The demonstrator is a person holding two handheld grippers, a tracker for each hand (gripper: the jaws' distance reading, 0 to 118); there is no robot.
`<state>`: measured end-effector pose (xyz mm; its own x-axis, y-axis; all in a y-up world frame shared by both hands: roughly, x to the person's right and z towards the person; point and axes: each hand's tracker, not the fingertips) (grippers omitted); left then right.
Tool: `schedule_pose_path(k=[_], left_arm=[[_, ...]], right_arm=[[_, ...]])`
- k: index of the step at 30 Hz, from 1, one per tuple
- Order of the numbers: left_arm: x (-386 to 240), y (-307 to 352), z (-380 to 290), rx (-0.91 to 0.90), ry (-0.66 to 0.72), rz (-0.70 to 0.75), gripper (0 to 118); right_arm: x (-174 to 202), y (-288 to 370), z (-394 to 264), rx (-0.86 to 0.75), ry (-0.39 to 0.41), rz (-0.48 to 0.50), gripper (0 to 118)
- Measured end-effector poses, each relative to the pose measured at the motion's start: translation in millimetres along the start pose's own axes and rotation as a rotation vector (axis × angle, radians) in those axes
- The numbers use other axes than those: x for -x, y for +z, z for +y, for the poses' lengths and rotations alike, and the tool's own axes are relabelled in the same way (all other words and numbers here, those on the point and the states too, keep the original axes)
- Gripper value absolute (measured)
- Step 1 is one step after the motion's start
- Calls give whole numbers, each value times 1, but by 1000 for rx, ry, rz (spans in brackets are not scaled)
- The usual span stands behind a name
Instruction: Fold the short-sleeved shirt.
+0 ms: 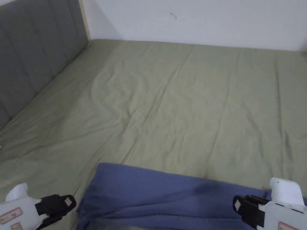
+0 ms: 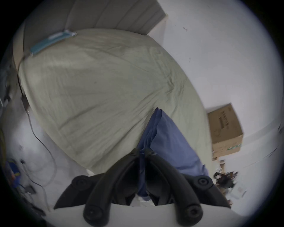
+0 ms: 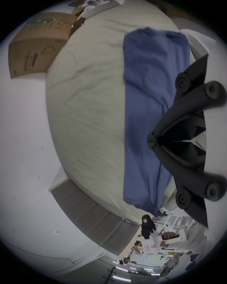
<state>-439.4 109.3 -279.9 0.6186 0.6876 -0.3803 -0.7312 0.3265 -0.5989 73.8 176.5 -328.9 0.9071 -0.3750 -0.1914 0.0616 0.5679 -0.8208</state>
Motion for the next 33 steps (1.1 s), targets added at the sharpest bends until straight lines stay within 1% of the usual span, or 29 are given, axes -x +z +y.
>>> schedule_pose_path(k=[1,2,3,4,6,8,12,13,14,15,16,17,18,19,20,21,22,23,25,26,27,28,29,30,31,32,33], left_arm=[[3,-3,1,14,25,-13,47],[8,-9,2,28,35,-24,83],[11,-17,2,50,43,-44,102],[13,-28,2,80,50,-76,107],[21,-40,2,91,75,-128,108],[23,-46,5,82,70,-112,108],[34,-54,6,76,252,-297,108],[34,-61,5,82,269,-324,107],[31,-67,3,100,265,-347,98],[30,-77,1,103,238,-314,81],[30,-83,0,124,208,-246,45],[29,-91,-4,145,238,-136,8],[42,-102,-3,133,260,-205,8],[46,-95,5,147,279,-284,7],[41,-89,11,142,264,-226,7],[32,-84,16,129,207,-173,7],[25,-79,14,127,156,-149,7],[15,-76,16,137,126,-141,7],[-6,-69,20,125,69,-156,7],[-30,-62,19,123,43,-170,7],[-52,-58,18,116,-2,-186,7],[-73,-56,16,112,-43,-191,7],[-95,-55,14,115,-113,-194,7],[-125,-51,6,122,-195,-205,7],[-152,-52,-3,134,-257,-211,7],[-177,-55,-12,143,-333,-220,7],[-203,-60,-26,161,-408,-237,7]], right_arm=[[3,-6,-1,-7,11,-15,0],[7,-9,-3,5,28,-14,0],[11,-12,-6,30,54,-14,0],[12,-20,0,30,51,-22,0],[11,-26,1,53,52,-15,0],[10,-27,0,57,43,-25,0],[3,-37,5,81,9,-33,0],[7,-34,4,87,-1,-34,0],[7,-34,4,98,-11,-37,0],[7,-34,4,104,-17,-40,0],[4,-44,5,105,-23,-36,0],[3,-45,4,113,-31,-33,0],[3,-42,4,119,-36,-35,0],[2,-40,3,122,-41,-36,0],[2,-38,3,118,-51,-40,0],[1,-36,3,110,-64,-38,0],[1,-34,4,104,-79,-30,0],[3,-43,7,99,-103,-27,0],[-17,-40,4,85,-146,-22,0],[-21,-39,4,78,-161,-19,0],[-26,-37,5,-55,-20,-32,0],[-30,-36,4,-56,-43,-29,0],[-33,-34,4,-64,-44,-27,0],[-21,-41,9,-80,-61,-26,0],[-21,-41,10,-93,-74,-24,0],[-44,-17,7,-29,-196,97,0],[-45,-15,7,-47,-222,97,0]])
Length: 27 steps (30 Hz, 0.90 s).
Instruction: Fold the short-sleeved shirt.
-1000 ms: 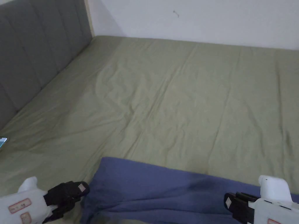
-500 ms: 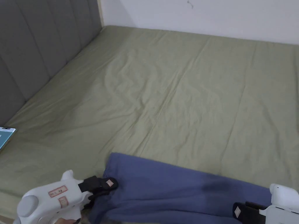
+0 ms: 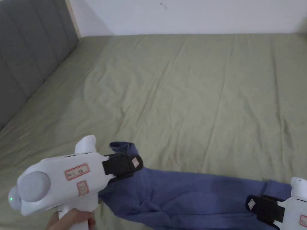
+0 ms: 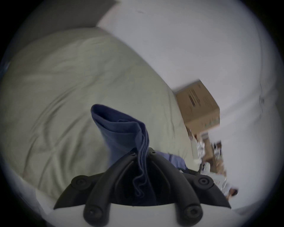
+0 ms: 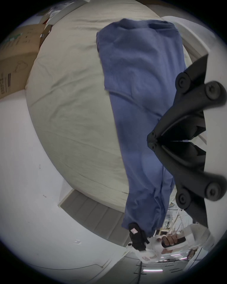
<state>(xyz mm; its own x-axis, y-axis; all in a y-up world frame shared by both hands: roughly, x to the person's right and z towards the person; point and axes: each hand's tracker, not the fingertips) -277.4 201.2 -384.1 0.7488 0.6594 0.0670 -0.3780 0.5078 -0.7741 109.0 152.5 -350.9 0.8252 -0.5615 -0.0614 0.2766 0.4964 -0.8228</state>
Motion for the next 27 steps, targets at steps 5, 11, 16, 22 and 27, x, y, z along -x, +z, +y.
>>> schedule_pose_path(k=[5,11,16,22,27], left_arm=[[-89,-85,-41,195,-255,-137,8],[-117,-192,-99,384,-283,-72,42],[-115,-195,-92,377,-217,-81,108],[-91,-144,-60,233,-145,-47,52],[-69,-157,-82,323,-181,75,6]], right_arm=[[-44,40,-1,-60,-111,-16,0],[-84,66,-7,-102,-141,-141,0],[-108,83,-11,-109,-209,-157,0],[-106,79,-9,-98,-237,-154,0],[-108,72,-17,-81,-242,-132,0]])
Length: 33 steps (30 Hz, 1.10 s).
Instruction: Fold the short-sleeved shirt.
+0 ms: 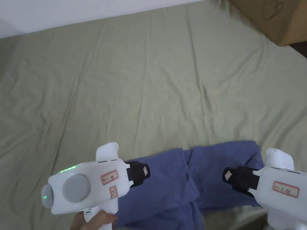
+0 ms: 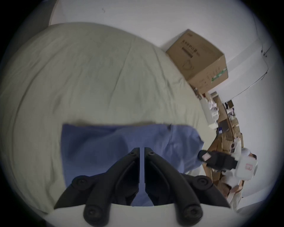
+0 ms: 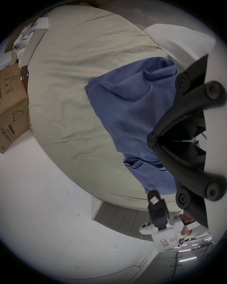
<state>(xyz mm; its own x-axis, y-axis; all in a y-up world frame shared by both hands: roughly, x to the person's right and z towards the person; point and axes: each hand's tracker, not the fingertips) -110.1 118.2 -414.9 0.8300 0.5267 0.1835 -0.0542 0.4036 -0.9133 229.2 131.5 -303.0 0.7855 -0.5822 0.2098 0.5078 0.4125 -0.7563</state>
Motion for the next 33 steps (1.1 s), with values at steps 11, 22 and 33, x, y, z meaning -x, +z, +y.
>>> schedule_pose_path(k=[11,22,33], left_arm=[[-66,-50,-46,217,-172,-208,6],[80,68,-30,-20,250,-274,118],[159,48,-50,-60,438,-357,118]], right_arm=[[10,2,-13,14,-1,-8,0],[38,4,-12,27,49,-27,0],[63,-5,-11,69,122,-47,0]])
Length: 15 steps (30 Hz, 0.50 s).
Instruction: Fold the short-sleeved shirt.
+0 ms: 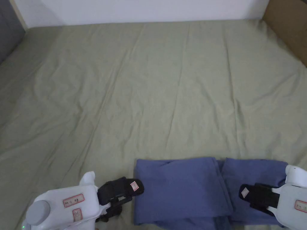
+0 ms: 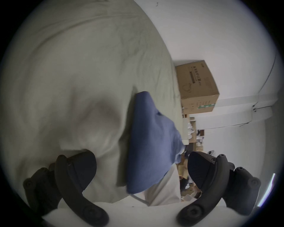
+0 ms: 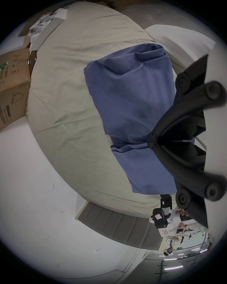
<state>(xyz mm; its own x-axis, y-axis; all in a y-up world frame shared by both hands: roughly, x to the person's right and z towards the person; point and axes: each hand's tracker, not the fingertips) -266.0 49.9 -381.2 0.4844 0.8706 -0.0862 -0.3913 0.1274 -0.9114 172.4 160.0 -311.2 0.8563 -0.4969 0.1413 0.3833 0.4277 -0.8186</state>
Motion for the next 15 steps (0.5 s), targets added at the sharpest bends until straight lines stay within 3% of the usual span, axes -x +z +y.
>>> schedule_pose_path(k=[2,3,4,5,6,7,8,9,11,13,15], left_arm=[[1,-11,2,3,55,-54,116],[5,-18,2,15,90,-119,108],[9,-24,1,28,110,-159,91],[10,-33,-1,41,132,-183,49],[11,-39,-3,47,140,-158,24],[14,-46,-4,79,123,-72,15],[16,-53,-7,92,90,25,15],[17,-56,-10,83,71,28,11],[16,-42,-5,71,152,-117,11],[11,-28,-2,40,71,-127,10],[12,-16,5,38,78,-102,10]], right_arm=[[5,-1,1,3,8,-7,0],[4,-2,2,5,13,-11,0],[5,-2,3,7,19,-15,0],[7,-3,3,9,22,-19,0],[9,-3,3,9,26,-24,0],[4,-3,2,12,30,-27,0],[4,-3,2,14,33,-29,0],[4,-3,2,17,36,-31,0],[5,-5,3,22,45,-47,0],[6,-8,4,26,46,-53,0],[13,-12,7,28,47,-51,0]])
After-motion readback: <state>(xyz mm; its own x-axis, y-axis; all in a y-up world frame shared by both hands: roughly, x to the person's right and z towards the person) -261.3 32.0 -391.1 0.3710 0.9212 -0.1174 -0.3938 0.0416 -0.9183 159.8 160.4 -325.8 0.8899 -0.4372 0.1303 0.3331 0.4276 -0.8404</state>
